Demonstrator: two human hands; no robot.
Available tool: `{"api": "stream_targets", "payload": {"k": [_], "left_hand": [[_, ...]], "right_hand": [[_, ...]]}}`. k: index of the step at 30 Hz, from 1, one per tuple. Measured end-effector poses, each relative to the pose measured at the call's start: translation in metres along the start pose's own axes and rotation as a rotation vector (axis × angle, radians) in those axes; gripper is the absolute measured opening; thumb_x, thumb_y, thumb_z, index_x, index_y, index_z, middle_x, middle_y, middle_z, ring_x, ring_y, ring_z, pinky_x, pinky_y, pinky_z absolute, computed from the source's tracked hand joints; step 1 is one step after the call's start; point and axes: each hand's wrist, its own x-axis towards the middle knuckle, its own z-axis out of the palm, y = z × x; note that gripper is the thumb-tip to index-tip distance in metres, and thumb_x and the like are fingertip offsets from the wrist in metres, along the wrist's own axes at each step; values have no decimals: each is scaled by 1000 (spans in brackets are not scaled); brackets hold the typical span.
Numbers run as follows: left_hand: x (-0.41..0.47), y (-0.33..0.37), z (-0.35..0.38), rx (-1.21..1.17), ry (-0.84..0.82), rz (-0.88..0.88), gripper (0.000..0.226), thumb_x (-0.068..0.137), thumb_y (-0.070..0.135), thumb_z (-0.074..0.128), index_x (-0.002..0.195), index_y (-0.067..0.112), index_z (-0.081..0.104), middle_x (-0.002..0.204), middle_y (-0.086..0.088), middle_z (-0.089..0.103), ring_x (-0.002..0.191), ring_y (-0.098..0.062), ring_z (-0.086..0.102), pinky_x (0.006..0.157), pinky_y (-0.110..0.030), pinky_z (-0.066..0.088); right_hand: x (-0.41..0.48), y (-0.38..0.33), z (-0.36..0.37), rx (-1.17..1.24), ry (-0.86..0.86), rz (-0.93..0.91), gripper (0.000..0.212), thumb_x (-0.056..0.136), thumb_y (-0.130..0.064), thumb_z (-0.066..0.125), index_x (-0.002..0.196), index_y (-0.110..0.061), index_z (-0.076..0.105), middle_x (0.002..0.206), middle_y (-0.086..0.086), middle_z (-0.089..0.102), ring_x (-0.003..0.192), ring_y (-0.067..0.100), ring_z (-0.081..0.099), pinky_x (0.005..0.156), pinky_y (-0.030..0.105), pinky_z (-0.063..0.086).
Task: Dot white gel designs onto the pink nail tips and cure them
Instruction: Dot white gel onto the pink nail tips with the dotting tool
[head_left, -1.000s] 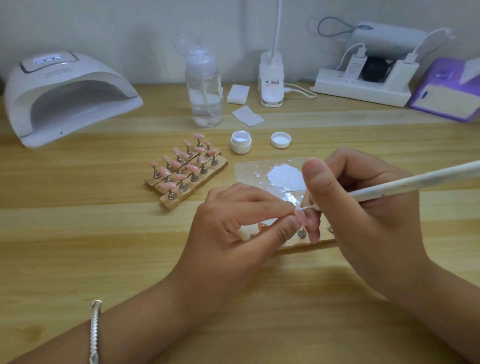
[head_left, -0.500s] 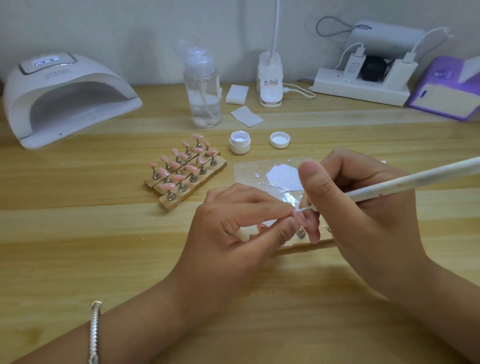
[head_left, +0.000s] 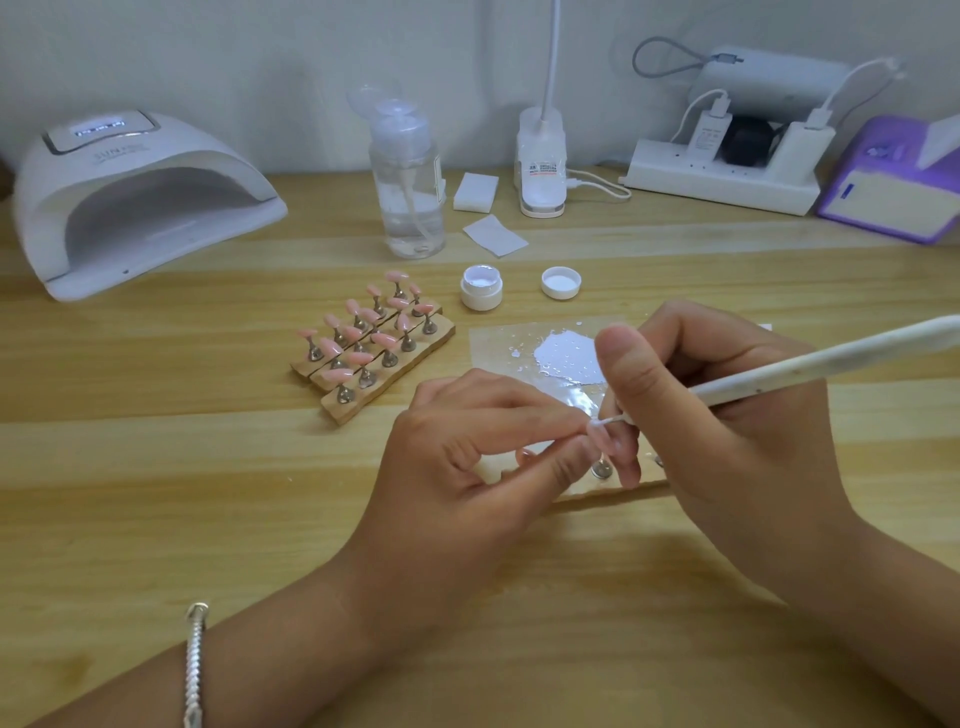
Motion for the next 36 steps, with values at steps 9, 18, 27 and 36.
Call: {"api": "stream_targets", "payload": {"k": [9, 18, 27, 36], "left_hand": [[-1, -4, 1, -44, 23, 6, 9, 88, 29, 70, 96, 31, 74, 89, 20, 71, 92, -13, 67, 82, -58, 46], [-1, -5, 2, -71, 21, 2, 10, 88, 31, 70, 96, 30, 75, 90, 19, 72, 93, -15, 67, 84, -58, 46], [0, -5, 2, -69, 24, -7, 9, 89, 31, 68, 96, 30, 74, 90, 21, 72, 94, -11, 68, 85, -58, 45], [0, -5, 1, -69, 32, -20, 8, 88, 24, 71, 93, 29, 75, 88, 20, 73, 94, -12, 68, 85, -58, 45]], "right_hand": [[11, -3, -6, 158, 31, 90, 40, 91, -28, 62, 56, -18, 46, 48, 8, 37, 40, 17, 38, 41, 20, 33], [36, 2, -34, 26, 133, 107, 38, 85, -42, 69, 62, -17, 51, 49, -13, 44, 45, 11, 43, 47, 22, 37], [42, 33, -52, -423, -60, 206, 51, 97, -51, 45, 73, -13, 69, 58, -1, 57, 58, 14, 51, 55, 21, 37], [43, 44, -49, -473, -177, 115, 41, 97, -43, 46, 82, -18, 75, 75, -18, 71, 76, 2, 66, 68, 6, 43]]}}
